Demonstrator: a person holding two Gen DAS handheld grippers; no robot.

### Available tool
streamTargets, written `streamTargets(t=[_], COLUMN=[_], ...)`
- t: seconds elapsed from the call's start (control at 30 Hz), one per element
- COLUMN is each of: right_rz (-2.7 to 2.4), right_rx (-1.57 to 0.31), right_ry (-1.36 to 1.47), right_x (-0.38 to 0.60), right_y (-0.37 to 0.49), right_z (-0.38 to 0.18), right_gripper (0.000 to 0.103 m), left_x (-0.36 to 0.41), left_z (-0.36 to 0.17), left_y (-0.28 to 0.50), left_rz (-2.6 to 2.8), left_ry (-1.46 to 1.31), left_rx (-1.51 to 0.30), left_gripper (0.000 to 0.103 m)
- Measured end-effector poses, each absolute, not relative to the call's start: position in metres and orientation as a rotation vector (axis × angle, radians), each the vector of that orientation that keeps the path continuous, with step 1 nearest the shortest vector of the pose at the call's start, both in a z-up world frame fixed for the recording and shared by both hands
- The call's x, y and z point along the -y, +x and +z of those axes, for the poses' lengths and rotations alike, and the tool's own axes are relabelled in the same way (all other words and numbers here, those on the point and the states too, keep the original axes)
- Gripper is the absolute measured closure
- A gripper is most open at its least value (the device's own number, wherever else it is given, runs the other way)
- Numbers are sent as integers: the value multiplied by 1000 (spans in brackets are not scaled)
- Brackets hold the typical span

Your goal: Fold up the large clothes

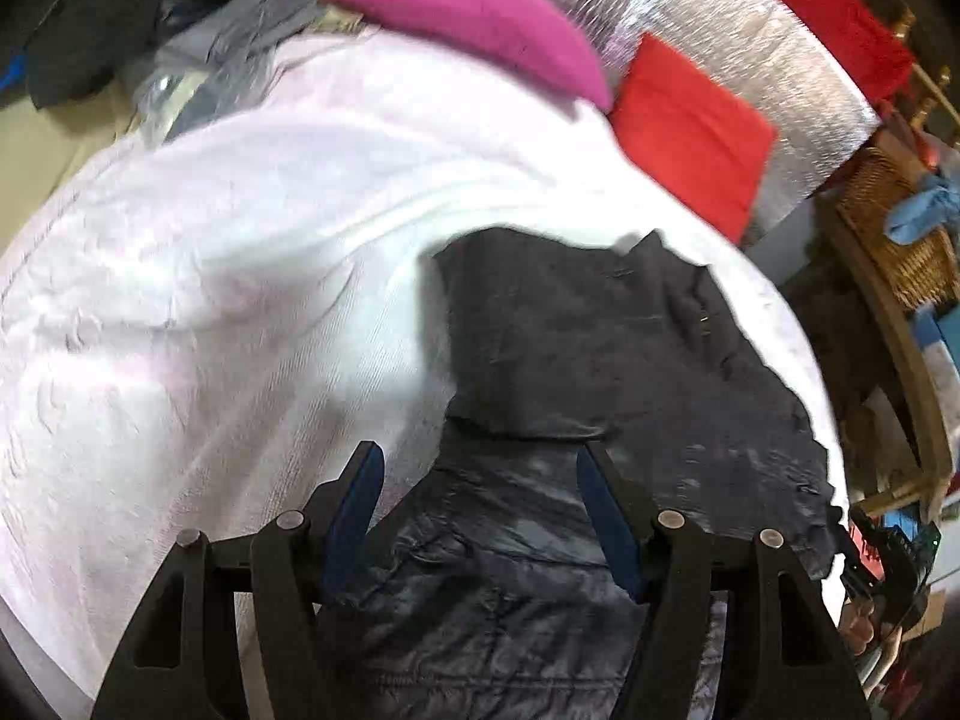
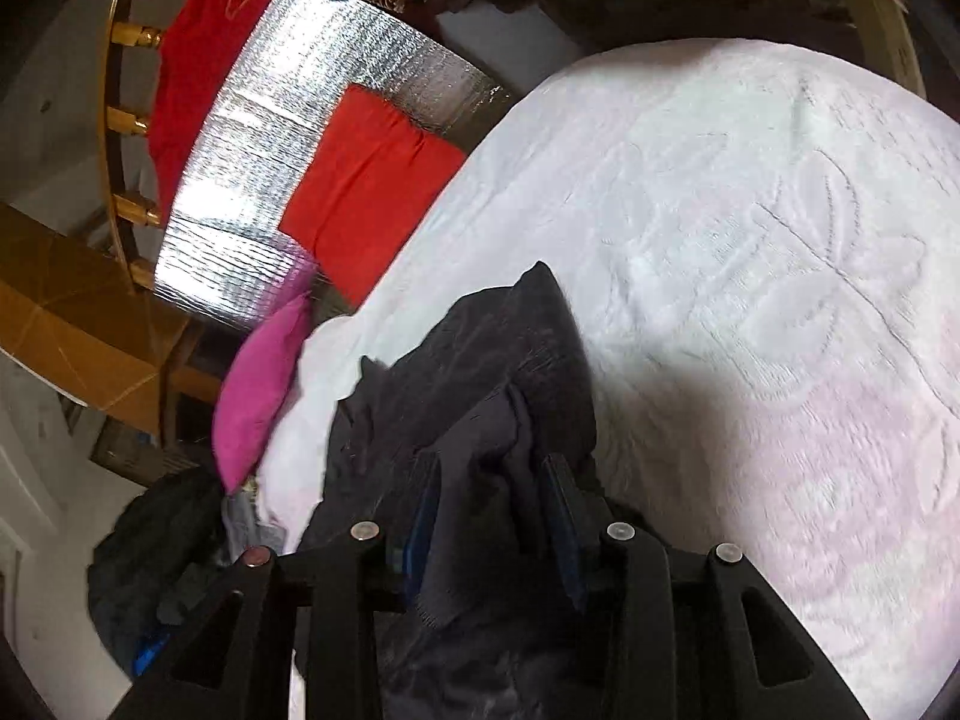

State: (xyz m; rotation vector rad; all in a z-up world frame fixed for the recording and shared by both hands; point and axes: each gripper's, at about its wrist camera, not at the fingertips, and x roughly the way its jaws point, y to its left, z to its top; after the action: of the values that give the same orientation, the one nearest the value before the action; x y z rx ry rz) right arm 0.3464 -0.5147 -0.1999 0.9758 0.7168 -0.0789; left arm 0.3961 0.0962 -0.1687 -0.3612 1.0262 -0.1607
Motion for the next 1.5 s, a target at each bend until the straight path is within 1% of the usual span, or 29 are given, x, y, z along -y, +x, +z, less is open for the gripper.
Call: streamTargets(t=[0.03,0.1,0.17,0.27,0.3,0.43,0.53,0.7,0.87,0.93,1.0,1.07,1.1,1.13,1.17,1.2,1.27,1.3,1.37,1.43,1.5], right_rz=[-80,-87,-87,-89,-97,-107,-122,-150,-111,-106,-113,-113,-108,-107,-126,-140,-195,-220,-263,-292,-314], right_rx=[-731,-770,-793,-811,-808,-769,-747,-861,-826,-818,-804,-799,-792,-775,-769,-776,-803,-816,-798,-766,-726], right_ry=[964,929,898,818,787,769,754,726,829,829,810,796,795,784,735,660,515,455,382,352,364], right_x=[515,514,512,502,498,499,500,500,511,510,506,499,494,487,480,471,453,444,434,431,432], right_y=[348,352,356,357,357,346,342,348,336,333,331,332,334,334,334,336,341,344,343,339,333], right_z=[-203,-211,-214,-209,-206,-198,-193,-212,-207,-207,-205,-206,-206,-205,-202,-199,-196,-196,-191,-183,-175], right_gripper=[65,65,65,71,74,81,82,82,80,74,71,63,45,38,38,38,50,65,69,76,78], left_x=[-94,-86,-73,-67,-68,-63,-56,-51,-42,-36,-32,-29,-27,-23,-21,-20,-13,-9,-4,-4,-8], left_z=[-175,-183,-190,-194,-189,-189,-194,-201,-194,-189,-184,-176,-174,-174,-177,-180,-191,-193,-193,-187,-180], left_y=[399,403,405,402,399,397,397,402,401,400,398,395,394,394,395,395,399,401,401,399,393], left_rz=[-159,-161,-159,-144,-144,-139,-116,-73,-56,-48,-50,-79,-87,-102,-106,-106,-82,-76,-75,-93,-111], left_ry=[-356,-323,-279,-228,-220,-189,-152,-139,-113,-89,-68,-61,-59,-49,-39,-31,27,54,91,83,55], left_rx=[-1045,-1075,-1105,-1107,-1106,-1102,-1114,-1146,-1124,-1103,-1084,-1050,-1048,-1047,-1056,-1065,-1094,-1093,-1083,-1069,-1053], left_gripper=[38,46,47,47,47,47,47,45,44,44,44,42,38,38,38,38,38,38,38,38,38])
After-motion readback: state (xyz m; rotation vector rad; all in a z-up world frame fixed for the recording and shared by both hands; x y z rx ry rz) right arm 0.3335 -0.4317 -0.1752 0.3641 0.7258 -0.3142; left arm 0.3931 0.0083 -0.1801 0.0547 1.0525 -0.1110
